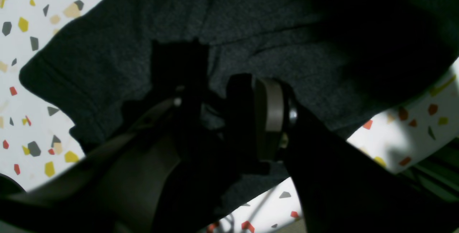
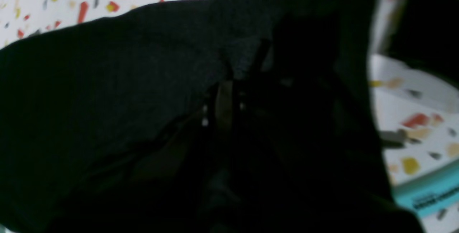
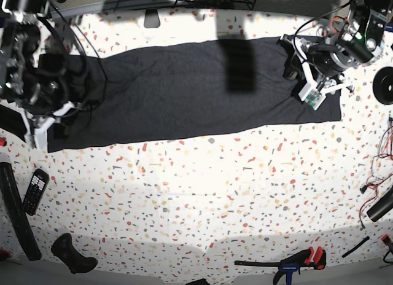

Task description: Fold the T-shirt properly

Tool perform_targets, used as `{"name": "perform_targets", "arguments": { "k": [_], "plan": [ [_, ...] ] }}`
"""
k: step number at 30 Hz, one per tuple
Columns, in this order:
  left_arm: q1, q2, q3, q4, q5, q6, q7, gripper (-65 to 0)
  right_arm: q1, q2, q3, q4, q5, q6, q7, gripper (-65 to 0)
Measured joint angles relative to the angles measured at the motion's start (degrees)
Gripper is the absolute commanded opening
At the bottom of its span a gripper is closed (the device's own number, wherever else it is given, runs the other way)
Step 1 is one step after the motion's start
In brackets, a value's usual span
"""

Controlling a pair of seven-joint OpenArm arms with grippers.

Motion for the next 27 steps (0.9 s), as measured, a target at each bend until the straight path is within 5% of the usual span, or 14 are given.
{"name": "perform_targets", "arguments": {
  "k": [9,21,27],
  "plan": [
    [0.0,0.0,0.0,0.0,0.0,0.0,0.0,-40.9,5.7,-0.5,0.2,-0.9,-1.0,0.0,-4.3,-65.0],
    [0.0,0.0,0.0,0.0,0.0,0.0,0.0,-40.9,5.9,-0.6,0.2,-0.9,-20.8,-8.9,-6.2,-65.0],
    [0.0,0.0,0.0,0.0,0.0,0.0,0.0,-40.9,5.9,-0.6,0.2,-0.9,-22.3,-9.7,-6.2,-65.0]
  ]
}}
